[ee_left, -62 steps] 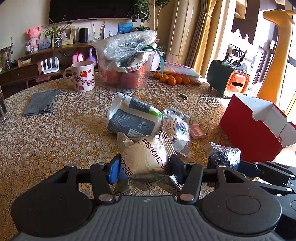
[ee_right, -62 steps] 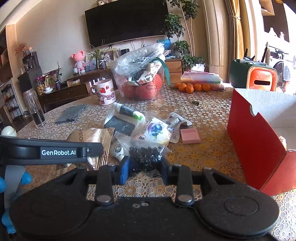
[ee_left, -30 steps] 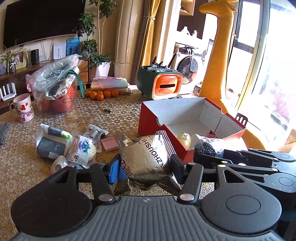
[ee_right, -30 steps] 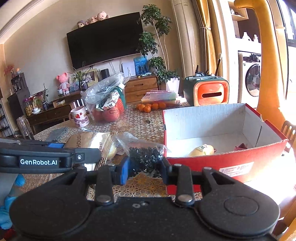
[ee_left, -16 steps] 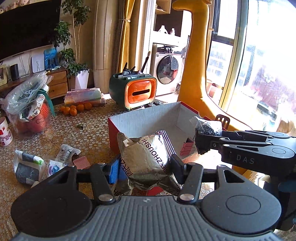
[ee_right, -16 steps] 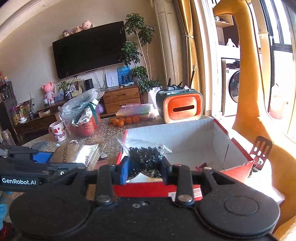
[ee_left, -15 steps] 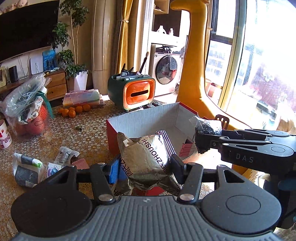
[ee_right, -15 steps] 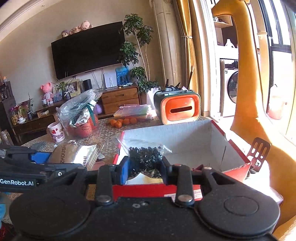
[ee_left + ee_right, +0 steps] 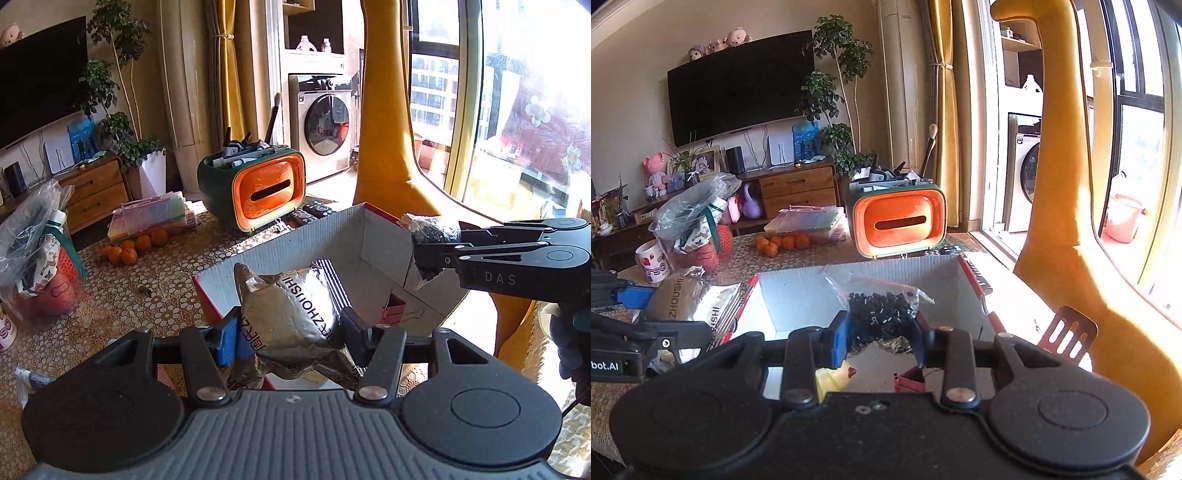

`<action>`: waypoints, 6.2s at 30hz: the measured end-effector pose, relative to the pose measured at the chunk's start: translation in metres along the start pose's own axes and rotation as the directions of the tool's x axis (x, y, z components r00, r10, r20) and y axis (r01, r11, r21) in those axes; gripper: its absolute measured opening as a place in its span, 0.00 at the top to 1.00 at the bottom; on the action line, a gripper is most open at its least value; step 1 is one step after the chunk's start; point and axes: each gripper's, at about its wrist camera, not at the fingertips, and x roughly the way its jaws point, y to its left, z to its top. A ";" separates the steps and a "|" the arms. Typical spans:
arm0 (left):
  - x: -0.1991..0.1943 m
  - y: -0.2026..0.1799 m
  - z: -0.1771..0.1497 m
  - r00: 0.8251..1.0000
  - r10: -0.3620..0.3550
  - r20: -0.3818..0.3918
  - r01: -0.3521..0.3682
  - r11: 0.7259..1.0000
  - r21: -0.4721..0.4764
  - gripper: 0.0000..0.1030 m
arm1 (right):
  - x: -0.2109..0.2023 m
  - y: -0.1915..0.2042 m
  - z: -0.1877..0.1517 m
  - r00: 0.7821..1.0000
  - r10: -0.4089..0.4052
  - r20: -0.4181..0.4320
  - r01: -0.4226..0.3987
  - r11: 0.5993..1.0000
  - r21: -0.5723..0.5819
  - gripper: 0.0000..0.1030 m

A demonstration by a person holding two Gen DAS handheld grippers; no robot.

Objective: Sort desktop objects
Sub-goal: 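Carry the foil bag and the black-piece bag over the red box with both tools, then open the left tool over the box while the right tool releases the black-piece bag, then withdraw both open tools up and out of the red box, then grasp the white plush toy with the left tool while the right tool grasps the blueberry-print bag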

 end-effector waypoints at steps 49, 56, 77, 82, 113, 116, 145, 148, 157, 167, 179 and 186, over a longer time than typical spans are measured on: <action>0.173 -0.002 0.030 0.920 -0.055 -0.388 0.046 0.998 -0.033 0.45 | 0.163 -0.026 0.012 0.849 -0.041 -0.528 -0.003 0.997 -0.082 0.58; 0.159 0.004 0.029 0.933 -0.065 -0.354 0.044 0.997 -0.068 0.38 | 0.158 -0.030 0.016 0.861 -0.021 -0.508 0.000 0.999 -0.042 0.44; 0.064 0.001 0.015 0.971 -0.121 -0.207 0.108 0.991 -0.074 0.37 | 0.097 -0.012 0.024 0.907 0.065 -0.416 -0.069 0.998 0.006 0.30; 0.041 0.008 0.009 0.976 -0.131 -0.175 0.118 0.989 -0.083 0.37 | 0.077 -0.002 0.024 0.918 0.081 -0.388 -0.083 0.997 0.011 0.23; -0.042 0.070 -0.045 0.994 -0.096 -0.050 0.085 0.979 -0.184 0.12 | 0.004 0.058 0.003 0.967 0.150 -0.206 -0.130 0.986 0.106 0.01; -0.048 0.075 -0.050 0.995 -0.090 -0.043 0.081 0.979 -0.188 0.11 | -0.002 0.068 0.001 0.973 0.147 -0.178 -0.132 0.987 0.090 0.01; -0.083 0.144 -0.112 1.000 0.016 -0.021 -0.021 0.959 -0.282 0.00 | -0.020 0.149 -0.030 0.981 0.195 -0.004 -0.195 0.981 0.013 0.00; -0.085 0.152 -0.119 0.999 0.033 -0.022 -0.038 0.957 -0.287 0.00 | -0.017 0.157 -0.030 0.984 0.175 0.000 -0.175 0.984 0.007 0.00; -0.086 0.177 -0.143 0.997 0.073 -0.015 -0.074 0.940 -0.332 0.00 | -0.002 0.168 -0.026 0.988 0.152 -0.010 -0.152 0.988 0.022 0.00; -0.067 0.196 -0.160 0.993 0.109 -0.039 -0.116 0.934 -0.339 0.00 | 0.028 0.202 -0.027 0.980 0.185 -0.079 -0.189 0.981 -0.044 0.01; -0.034 0.212 -0.182 0.988 0.136 -0.069 -0.150 0.945 -0.292 0.01 | 0.080 0.238 -0.030 0.959 0.229 -0.166 -0.247 0.964 -0.098 0.04; -0.020 0.233 -0.189 0.988 0.127 -0.082 -0.147 0.937 -0.316 0.02 | 0.109 0.258 -0.033 0.950 0.236 -0.207 -0.262 0.959 -0.109 0.07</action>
